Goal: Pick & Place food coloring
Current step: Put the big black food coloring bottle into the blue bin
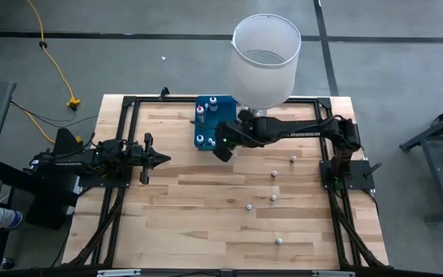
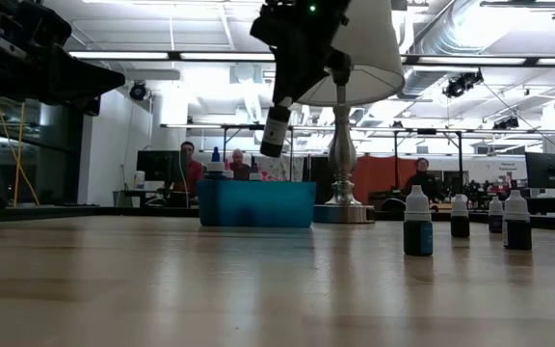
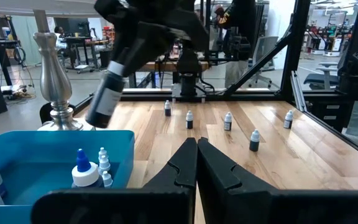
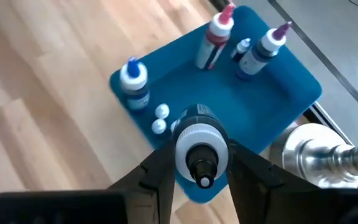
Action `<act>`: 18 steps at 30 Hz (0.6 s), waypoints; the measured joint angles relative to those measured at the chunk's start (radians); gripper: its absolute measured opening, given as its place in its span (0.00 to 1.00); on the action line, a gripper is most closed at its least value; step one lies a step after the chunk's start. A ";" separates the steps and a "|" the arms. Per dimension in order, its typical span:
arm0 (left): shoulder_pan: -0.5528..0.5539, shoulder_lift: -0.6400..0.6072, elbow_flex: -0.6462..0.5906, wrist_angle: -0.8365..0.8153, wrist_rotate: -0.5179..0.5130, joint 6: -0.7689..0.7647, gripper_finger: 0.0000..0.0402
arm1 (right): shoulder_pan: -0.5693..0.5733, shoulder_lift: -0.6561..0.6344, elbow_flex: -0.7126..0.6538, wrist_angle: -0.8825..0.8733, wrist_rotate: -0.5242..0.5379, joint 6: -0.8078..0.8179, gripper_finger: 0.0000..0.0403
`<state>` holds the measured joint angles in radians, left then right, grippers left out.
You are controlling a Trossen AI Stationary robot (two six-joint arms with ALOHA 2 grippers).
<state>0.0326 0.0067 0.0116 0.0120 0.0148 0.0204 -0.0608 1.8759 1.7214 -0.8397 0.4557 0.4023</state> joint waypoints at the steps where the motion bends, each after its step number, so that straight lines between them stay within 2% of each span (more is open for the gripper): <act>1: 0.000 0.000 0.000 0.000 0.000 0.000 0.00 | -0.011 0.000 0.000 0.003 -0.001 0.000 0.28; 7: 0.000 0.000 0.000 0.000 0.000 0.000 0.00 | -0.080 0.004 0.000 0.004 -0.003 0.027 0.28; 12: 0.000 0.000 0.000 0.000 0.000 0.000 0.00 | -0.129 0.031 -0.001 -0.001 -0.074 0.109 0.28; 18: 0.000 0.000 0.000 0.000 0.000 0.000 0.00 | -0.129 0.054 -0.001 0.006 -0.111 0.125 0.28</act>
<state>0.0326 0.0068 0.0116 0.0120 0.0147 0.0200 -0.1898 1.9303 1.7203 -0.8333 0.3446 0.5272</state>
